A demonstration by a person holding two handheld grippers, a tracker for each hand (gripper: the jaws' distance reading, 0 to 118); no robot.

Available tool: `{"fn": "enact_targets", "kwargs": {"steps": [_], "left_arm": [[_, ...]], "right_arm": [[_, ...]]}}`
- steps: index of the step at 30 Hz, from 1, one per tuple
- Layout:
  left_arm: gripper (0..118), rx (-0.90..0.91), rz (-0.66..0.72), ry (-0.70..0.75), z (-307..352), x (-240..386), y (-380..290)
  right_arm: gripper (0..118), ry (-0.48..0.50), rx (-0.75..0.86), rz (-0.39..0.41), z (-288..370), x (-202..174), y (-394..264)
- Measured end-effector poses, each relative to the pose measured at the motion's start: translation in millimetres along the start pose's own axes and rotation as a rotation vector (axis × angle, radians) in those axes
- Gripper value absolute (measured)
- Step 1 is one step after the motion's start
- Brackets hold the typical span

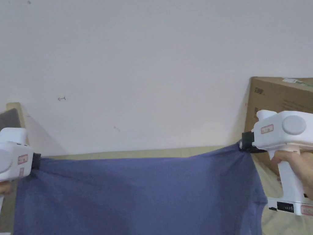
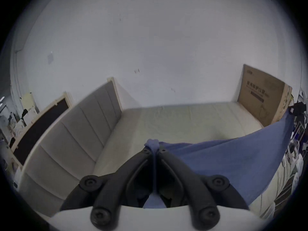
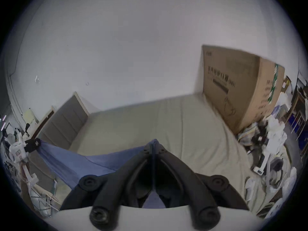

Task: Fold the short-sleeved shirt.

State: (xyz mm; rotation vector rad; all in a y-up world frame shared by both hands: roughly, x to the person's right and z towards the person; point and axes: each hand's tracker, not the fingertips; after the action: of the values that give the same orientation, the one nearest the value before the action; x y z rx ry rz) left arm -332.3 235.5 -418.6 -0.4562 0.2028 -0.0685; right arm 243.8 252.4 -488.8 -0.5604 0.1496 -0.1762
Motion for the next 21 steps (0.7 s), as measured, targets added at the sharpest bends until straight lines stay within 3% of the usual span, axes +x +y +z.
{"fn": "enact_targets", "kwargs": {"steps": [10, 14, 21], "left_arm": [[1, 0.148, -0.004, 0.092, 15.4, -7.7, 138.0], [1, 0.197, 0.054, 0.103, -5.0, -11.0, 197.1], [1, 0.26, -0.026, 0.164, -62.4, 3.9, 281.9]], "right_arm": [[3, -0.047, 0.22, 0.002, 48.4, -53.0, 145.3], [3, -0.077, 0.27, 0.001, 34.9, -65.7, 200.4], [3, -0.096, 0.375, 0.007, -3.8, -80.4, 272.6]]}}
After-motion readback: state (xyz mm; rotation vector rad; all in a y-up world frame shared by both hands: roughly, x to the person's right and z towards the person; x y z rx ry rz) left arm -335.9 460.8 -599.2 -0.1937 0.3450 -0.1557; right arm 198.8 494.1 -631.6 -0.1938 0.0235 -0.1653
